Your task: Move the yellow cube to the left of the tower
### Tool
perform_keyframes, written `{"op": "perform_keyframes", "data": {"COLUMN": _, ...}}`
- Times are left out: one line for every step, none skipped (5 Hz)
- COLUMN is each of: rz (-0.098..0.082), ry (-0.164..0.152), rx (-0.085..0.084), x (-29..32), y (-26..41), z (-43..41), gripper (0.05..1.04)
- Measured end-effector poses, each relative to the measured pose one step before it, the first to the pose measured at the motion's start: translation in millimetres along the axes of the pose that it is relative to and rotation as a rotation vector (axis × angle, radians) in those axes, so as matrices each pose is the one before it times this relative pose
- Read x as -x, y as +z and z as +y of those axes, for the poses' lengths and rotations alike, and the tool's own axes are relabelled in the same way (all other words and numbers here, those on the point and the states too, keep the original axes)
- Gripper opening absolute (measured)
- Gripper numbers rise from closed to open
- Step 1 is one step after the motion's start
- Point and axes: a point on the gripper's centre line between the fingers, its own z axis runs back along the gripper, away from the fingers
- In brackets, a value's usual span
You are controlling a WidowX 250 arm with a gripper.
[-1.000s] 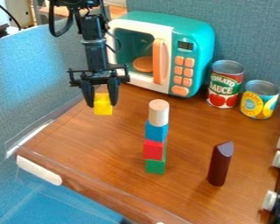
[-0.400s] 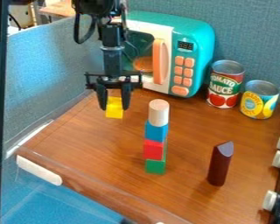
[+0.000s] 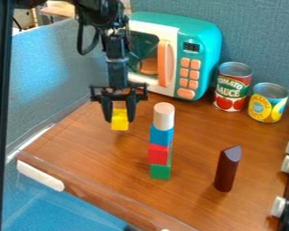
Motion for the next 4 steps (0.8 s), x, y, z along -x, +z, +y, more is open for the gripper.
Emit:
{"op": "perform_keyframes", "data": {"rz": 0.0128, "ry": 0.0016, "rx": 0.004, "x": -0.81, "y": -8.44, "z": -1.05, "gripper": 0.572}}
{"op": "perform_keyframes", "data": {"rz": 0.0137, "ry": 0.019, "rx": -0.004, "x": 2.12, "y": -4.35, "z": -0.97, "gripper": 0.631}}
{"op": "perform_keyframes", "data": {"rz": 0.0268, "ry": 0.0174, "rx": -0.0111, "x": 3.06, "y": -3.61, "z": -1.37, "gripper": 0.948}}
{"op": "perform_keyframes", "data": {"rz": 0.0033, "ry": 0.0095, "rx": 0.0007, "x": 0.85, "y": 0.56, "z": -0.73, "gripper": 1.009}}
